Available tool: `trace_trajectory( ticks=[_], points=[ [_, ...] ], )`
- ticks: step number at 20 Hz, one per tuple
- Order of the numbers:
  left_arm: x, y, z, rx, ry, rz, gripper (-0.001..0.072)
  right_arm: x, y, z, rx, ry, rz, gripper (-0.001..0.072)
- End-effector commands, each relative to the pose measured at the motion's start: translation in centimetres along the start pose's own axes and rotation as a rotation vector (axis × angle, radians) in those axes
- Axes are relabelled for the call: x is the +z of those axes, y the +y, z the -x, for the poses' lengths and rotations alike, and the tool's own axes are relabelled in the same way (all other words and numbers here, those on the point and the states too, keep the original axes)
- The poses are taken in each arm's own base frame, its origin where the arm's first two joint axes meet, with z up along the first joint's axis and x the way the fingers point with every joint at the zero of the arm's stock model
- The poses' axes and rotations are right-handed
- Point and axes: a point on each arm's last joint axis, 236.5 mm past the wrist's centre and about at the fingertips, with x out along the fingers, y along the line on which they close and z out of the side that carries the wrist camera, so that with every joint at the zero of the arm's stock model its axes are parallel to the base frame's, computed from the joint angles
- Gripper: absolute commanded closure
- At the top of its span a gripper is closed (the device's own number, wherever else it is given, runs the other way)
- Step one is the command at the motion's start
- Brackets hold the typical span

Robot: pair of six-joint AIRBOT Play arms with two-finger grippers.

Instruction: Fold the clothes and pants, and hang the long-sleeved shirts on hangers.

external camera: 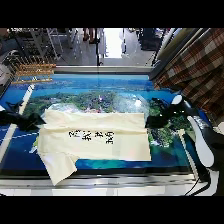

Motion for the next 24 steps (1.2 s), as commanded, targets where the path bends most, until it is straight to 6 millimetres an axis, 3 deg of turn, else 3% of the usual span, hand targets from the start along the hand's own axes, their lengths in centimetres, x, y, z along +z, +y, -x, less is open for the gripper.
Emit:
trace_trajectory(
  ticks=[1, 2, 6, 10, 12, 16, 19, 21, 22, 23, 24],
  points=[
    [-3.6, 3.5, 3.3, 0.072, 0.045, 0.090, 0.0187, -5.3, -2.0, 0.5, 0.073, 0.038, -0.142, 0.0246],
    [-5.4, 3.9, 3.5, 0.053, 0.039, 0.108, 0.0229, -7.5, -2.4, 0.1, 0.110, 0.017, -0.184, 0.0246],
    [-14.1, 5.1, 1.7, 0.049, 0.046, 0.144, 0.0232, -13.1, -1.4, -1.8, 0.234, -0.052, -0.220, 0.0247],
    [-19.6, 5.2, -0.5, 0.047, 0.069, 0.134, 0.0232, -14.8, -1.0, -2.8, 0.258, -0.023, -0.200, 0.0247],
    [-20.6, 5.5, -1.6, 0.049, 0.068, 0.141, 0.0232, -14.9, -1.1, -2.9, 0.253, -0.021, -0.185, 0.0247],
    [-20.2, 5.6, -3.1, 0.031, 0.008, 0.152, 0.0231, -14.8, -1.2, -3.3, 0.258, -0.015, -0.178, 0.0284],
    [-20.5, 5.1, -3.6, 0.003, 0.004, 0.139, 0.0232, -15.1, 0.0, -4.9, 0.265, 0.047, -0.139, 0.0289],
    [-20.6, 5.1, -3.6, 0.001, 0.006, 0.140, 0.0233, -15.2, 1.2, -6.4, 0.262, 0.090, -0.102, 0.0350],
    [-20.6, 5.0, -3.6, 0.000, 0.007, 0.141, 0.0253, -15.2, 1.6, -7.0, 0.256, 0.109, -0.098, 0.0391],
    [-20.6, 5.0, -3.6, -0.001, 0.009, 0.140, 0.0336, -15.1, 1.9, -7.5, 0.246, 0.116, -0.104, 0.0392],
    [-20.7, 5.0, -3.6, -0.002, 0.011, 0.140, 0.0408, -14.8, 2.2, -7.9, 0.240, 0.114, -0.105, 0.0438]
  ],
)
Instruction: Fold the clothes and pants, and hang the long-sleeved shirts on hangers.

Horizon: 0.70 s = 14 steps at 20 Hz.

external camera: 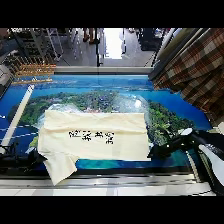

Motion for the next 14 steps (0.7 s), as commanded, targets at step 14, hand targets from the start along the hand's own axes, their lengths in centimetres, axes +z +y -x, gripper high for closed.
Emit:
trace_trajectory(
  ticks=[14],
  points=[
    [7.3, -10.1, 10.7, -0.226, -0.122, -0.187, 0.0707, 3.1, 8.4, 6.3, -0.012, -0.125, 0.109, 0.0699]
  ],
)
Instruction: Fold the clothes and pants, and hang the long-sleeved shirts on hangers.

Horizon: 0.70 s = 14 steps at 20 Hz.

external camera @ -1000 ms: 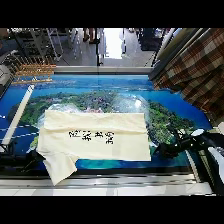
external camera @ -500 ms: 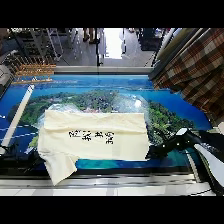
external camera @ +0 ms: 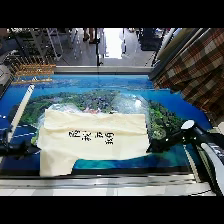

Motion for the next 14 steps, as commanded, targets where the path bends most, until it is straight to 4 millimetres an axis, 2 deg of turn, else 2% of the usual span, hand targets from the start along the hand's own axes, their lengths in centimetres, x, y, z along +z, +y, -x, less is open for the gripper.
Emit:
trace_trajectory(
  ticks=[1, 4, 7, 9, 11, 14],
  points=[
    [4.2, -4.4, 3.9, -0.063, -0.087, -0.078, 0.0707, 3.5, 1.7, 3.2, -0.038, -0.126, 0.013, 0.0699],
    [8.3, -7.5, 5.2, -0.170, -0.203, -0.096, 0.0708, 8.8, 1.5, 5.7, -0.090, -0.335, 0.018, 0.0700],
    [13.6, -8.0, 3.4, -0.232, -0.315, -0.020, 0.0707, 12.5, -0.6, 6.2, -0.120, -0.431, -0.038, 0.0700],
    [16.5, -7.7, 0.9, -0.257, -0.348, 0.031, 0.0708, 15.4, -2.5, 5.6, -0.109, -0.471, -0.081, 0.0700],
    [18.2, -7.4, -2.6, -0.255, -0.320, 0.047, 0.0707, 18.7, -4.1, 5.1, -0.093, -0.517, -0.108, 0.0699],
    [21.3, -6.3, -7.7, -0.240, -0.323, 0.085, 0.0707, 23.3, -5.0, 4.2, -0.075, -0.558, -0.076, 0.0697]
  ],
)
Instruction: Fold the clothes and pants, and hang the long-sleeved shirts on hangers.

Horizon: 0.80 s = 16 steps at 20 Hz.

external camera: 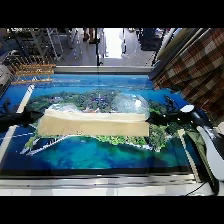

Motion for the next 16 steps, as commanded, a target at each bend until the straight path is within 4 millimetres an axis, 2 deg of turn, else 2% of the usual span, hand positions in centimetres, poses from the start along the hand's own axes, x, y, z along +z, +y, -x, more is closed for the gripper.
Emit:
trace_trajectory(
  ticks=[1, 2, 3, 4, 5, 6, 8, 10, 12, 14, 15, 16],
  points=[
    [3.0, 2.4, -5.9, 0.004, -0.071, 0.077, 0.0706, 4.8, -0.8, -3.8, 0.015, -0.079, 0.015, 0.0696],
    [3.7, 3.2, -6.9, 0.003, -0.099, 0.109, 0.0704, 5.6, -0.7, -4.8, 0.014, -0.083, 0.029, 0.0693],
    [4.0, 3.7, -7.5, 0.000, -0.114, 0.135, 0.0697, 6.0, -0.7, -5.7, 0.012, -0.081, 0.045, 0.0573],
    [3.9, 4.0, -7.8, -0.004, -0.115, 0.153, 0.0564, 6.1, -1.0, -5.9, -0.005, -0.068, 0.068, 0.0332],
    [3.8, 4.0, -7.6, -0.008, -0.106, 0.152, 0.0344, 5.7, -2.1, -5.4, -0.049, -0.043, 0.100, 0.0091],
    [4.0, 3.7, -6.8, -0.027, -0.106, 0.157, 0.0225, 5.4, -3.6, -4.4, -0.089, -0.021, 0.090, 0.0089],
    [4.7, 2.5, -4.3, -0.070, -0.109, 0.113, 0.0225, 3.8, -5.7, -2.0, -0.088, 0.049, 0.022, 0.0089],
    [5.1, 0.6, -2.0, -0.095, -0.120, -0.017, 0.0232, 0.5, -6.5, -0.9, -0.040, 0.175, -0.026, 0.0087],
    [4.9, -1.4, -1.1, -0.115, -0.117, -0.098, 0.0233, -1.2, -6.5, -2.0, -0.007, 0.220, -0.022, 0.0085],
    [3.6, -2.5, -1.7, -0.117, -0.079, -0.176, 0.0266, -1.2, -4.4, -4.1, 0.071, 0.213, 0.012, 0.0089],
    [2.5, -2.4, -2.4, -0.096, -0.036, -0.208, 0.0317, -1.1, -3.8, -5.3, 0.077, 0.204, 0.017, 0.0118],
    [0.8, -1.8, -3.4, -0.054, 0.030, -0.255, 0.0329, -1.3, -3.3, -6.4, 0.078, 0.210, 0.024, 0.0150]
  ],
)
